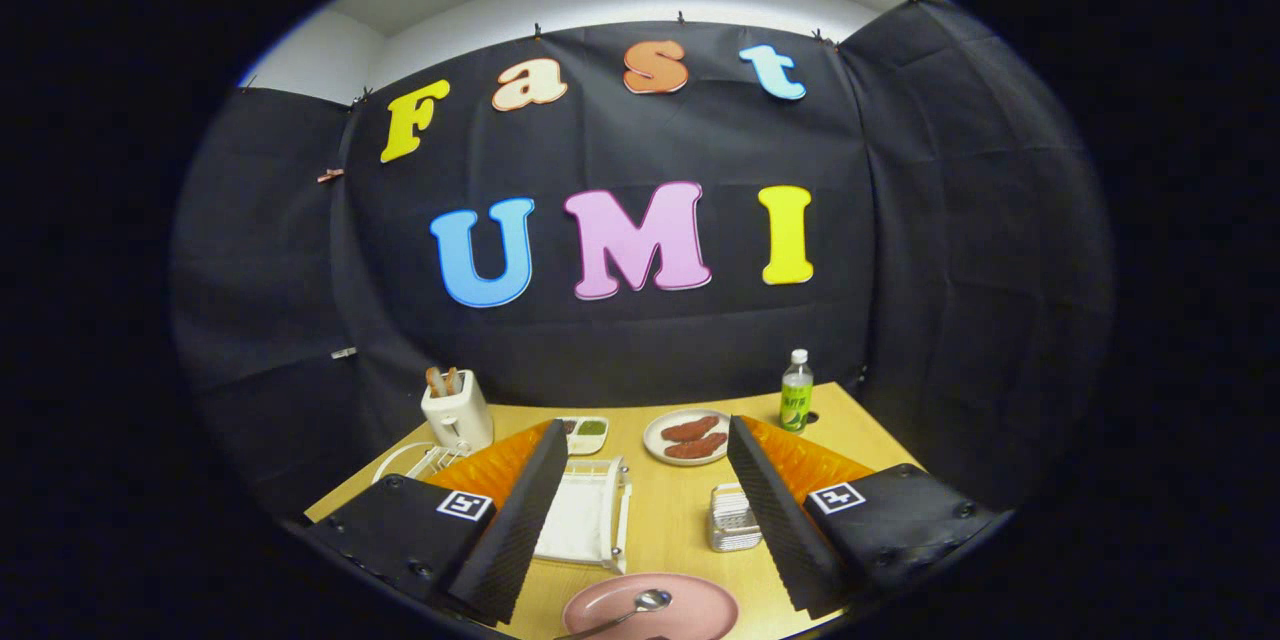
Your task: Take the plate from the dish rack, then take the spoon from the basket and place it into the plate.
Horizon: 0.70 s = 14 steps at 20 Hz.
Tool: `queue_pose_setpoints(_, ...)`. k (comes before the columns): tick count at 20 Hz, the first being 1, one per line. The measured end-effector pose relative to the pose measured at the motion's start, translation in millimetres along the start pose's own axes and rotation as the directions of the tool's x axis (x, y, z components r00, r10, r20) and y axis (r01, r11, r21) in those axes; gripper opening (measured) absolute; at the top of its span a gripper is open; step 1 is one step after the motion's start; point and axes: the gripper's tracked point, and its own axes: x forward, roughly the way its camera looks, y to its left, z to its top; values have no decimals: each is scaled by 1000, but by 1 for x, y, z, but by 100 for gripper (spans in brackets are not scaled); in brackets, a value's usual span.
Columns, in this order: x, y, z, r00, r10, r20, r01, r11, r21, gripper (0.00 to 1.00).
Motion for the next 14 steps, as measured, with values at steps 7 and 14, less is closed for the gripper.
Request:
queue_pose_setpoints(7,-29,-27,61,983,-106,152,114,993,-42,98)
queue_pose_setpoints(14,-32,-31,46,985,-127,113,132,990,-42,98)
